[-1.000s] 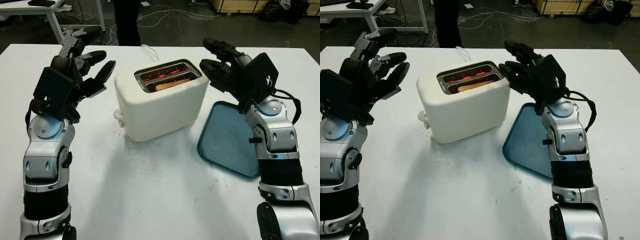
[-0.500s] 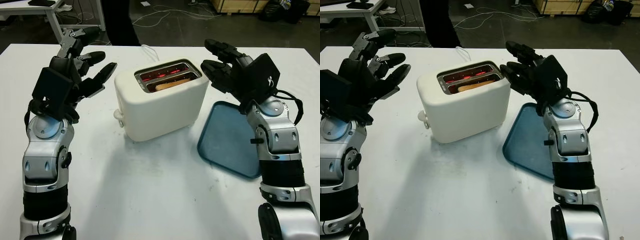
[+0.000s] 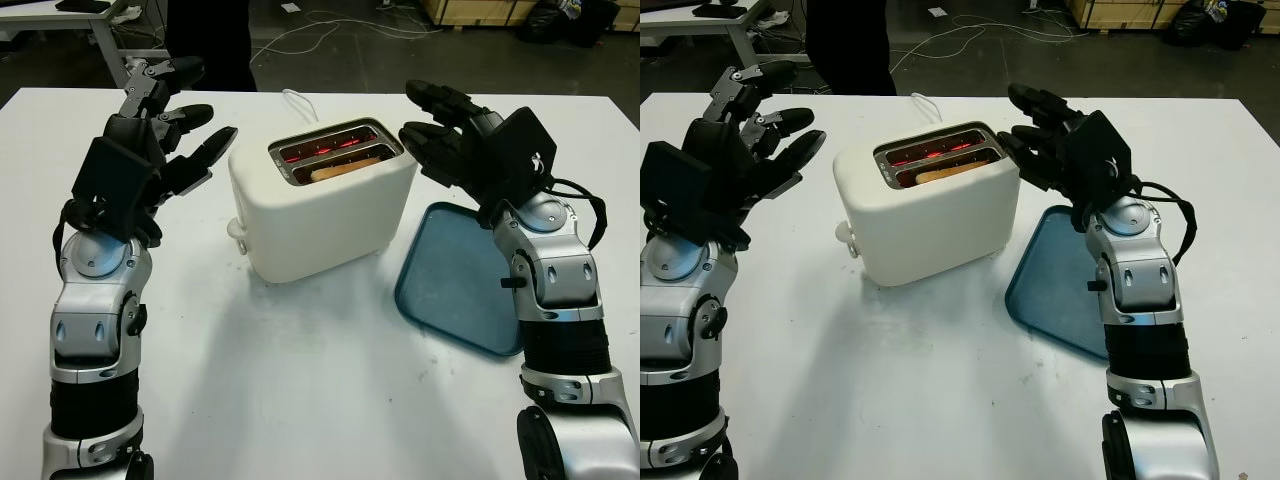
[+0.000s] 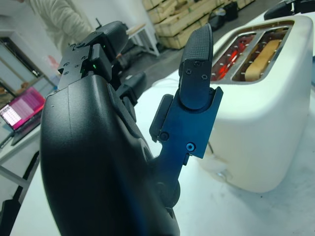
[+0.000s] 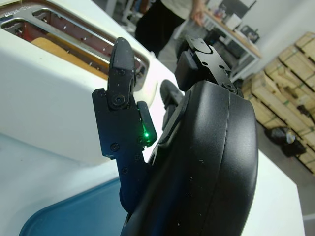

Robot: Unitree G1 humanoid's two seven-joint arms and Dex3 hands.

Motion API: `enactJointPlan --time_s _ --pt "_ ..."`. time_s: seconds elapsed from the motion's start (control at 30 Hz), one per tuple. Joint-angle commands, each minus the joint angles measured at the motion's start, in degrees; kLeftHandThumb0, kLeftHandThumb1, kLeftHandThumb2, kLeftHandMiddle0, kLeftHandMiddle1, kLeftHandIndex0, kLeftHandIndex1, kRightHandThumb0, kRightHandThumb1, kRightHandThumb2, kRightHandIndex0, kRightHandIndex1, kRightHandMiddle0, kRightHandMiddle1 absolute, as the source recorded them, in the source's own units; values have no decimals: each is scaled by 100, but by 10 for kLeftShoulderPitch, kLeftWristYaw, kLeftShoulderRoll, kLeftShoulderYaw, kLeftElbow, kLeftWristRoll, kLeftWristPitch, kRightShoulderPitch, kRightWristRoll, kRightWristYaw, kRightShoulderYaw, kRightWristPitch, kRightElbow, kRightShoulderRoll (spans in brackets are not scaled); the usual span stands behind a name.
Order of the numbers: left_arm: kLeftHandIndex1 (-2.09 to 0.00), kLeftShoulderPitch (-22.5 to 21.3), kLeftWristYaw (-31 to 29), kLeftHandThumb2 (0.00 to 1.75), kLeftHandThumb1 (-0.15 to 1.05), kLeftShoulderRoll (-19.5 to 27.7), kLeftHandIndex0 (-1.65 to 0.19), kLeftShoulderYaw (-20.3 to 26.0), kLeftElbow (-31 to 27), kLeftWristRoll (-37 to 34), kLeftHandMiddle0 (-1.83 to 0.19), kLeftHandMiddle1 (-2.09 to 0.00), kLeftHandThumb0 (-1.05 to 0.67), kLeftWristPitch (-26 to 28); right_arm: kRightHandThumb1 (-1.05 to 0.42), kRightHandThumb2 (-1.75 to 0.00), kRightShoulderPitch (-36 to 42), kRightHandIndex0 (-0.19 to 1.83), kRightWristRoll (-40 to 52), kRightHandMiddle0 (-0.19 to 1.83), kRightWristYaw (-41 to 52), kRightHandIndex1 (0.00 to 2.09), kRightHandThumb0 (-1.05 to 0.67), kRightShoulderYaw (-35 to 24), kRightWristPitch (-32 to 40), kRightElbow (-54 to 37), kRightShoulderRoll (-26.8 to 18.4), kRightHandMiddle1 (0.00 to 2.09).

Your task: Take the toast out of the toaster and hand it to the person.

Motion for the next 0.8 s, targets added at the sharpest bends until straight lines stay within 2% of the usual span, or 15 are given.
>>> enactJointPlan --time_s 0.0,0.13,0.33,0.47,0.57,0.77 --pt "-83 -5 2 21 83 0 -4 0 3 1 0 -100 -43 -5 -92 -39 4 1 -1 34 -3 65 -44 -2 6 -8 -5 2" --pt "-84 -4 1 21 82 5 -5 -2 8 7 0 -103 -47 -13 -92 -38 6 2 0 34 -6 64 -45 -6 7 -8 -2 2" --pt "-84 -2 4 21 85 11 -6 -3 -4 16 0 -103 -51 4 -92 -37 5 2 7 33 -3 63 -44 -11 13 -12 3 1" --pt "-83 -2 5 29 91 3 -6 3 -8 2 0 -104 -49 14 -92 -38 7 3 7 34 0 62 -45 -9 7 -7 2 1" --pt "-82 -1 4 39 92 3 -4 4 -5 -2 0 -103 -47 13 -92 -36 9 3 7 35 -1 61 -46 -9 6 -6 3 2" --pt "-86 -4 -2 48 92 10 -5 3 7 1 0 -105 -50 -10 -92 -39 6 6 -4 34 2 61 -45 -1 3 -9 -7 1"
